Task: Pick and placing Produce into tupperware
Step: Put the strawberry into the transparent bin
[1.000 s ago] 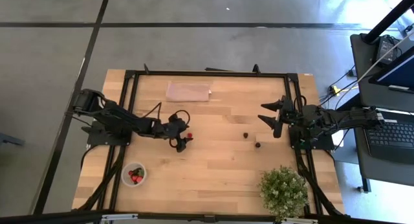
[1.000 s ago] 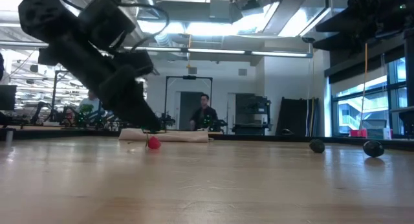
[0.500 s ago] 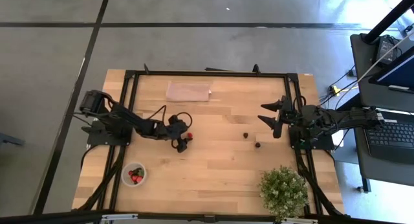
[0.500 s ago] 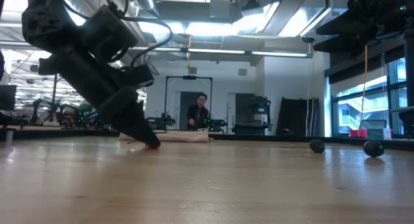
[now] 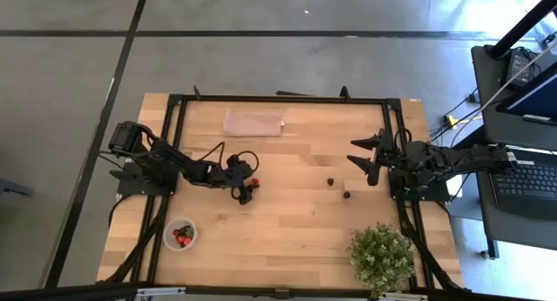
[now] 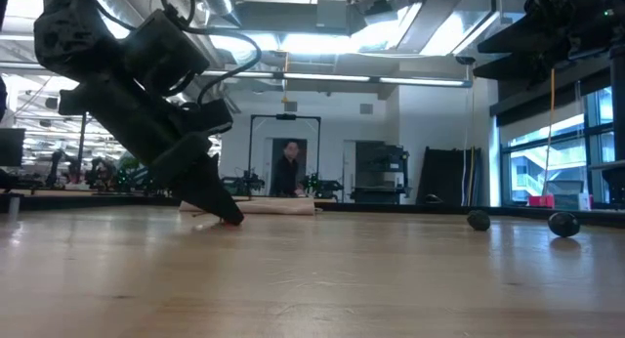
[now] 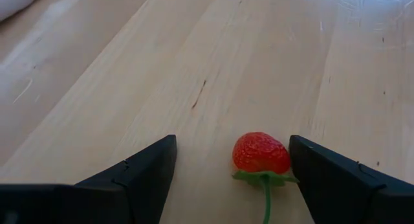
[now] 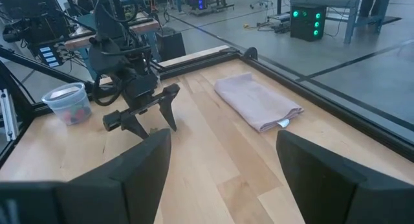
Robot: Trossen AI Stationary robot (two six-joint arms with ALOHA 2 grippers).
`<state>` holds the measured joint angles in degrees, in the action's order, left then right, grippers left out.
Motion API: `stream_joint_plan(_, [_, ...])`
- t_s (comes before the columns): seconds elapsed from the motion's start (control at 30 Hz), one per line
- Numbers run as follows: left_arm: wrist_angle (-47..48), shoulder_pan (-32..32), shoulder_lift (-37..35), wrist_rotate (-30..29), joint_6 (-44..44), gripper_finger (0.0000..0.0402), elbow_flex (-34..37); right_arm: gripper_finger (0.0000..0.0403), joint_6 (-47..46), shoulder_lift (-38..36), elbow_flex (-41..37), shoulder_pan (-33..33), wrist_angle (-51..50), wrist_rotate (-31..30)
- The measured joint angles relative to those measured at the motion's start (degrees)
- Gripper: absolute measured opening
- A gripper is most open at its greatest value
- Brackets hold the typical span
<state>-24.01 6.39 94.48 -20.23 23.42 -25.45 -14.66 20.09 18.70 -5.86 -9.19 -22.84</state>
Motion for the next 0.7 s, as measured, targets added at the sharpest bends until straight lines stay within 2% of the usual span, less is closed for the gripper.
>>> stream_joint_plan(0.7, [0.3,-0.1,0.1,0.3,0.4,0.0200,0.1,0.0282,0.1,0.0,0.0,0.0,-0.1,0.0])
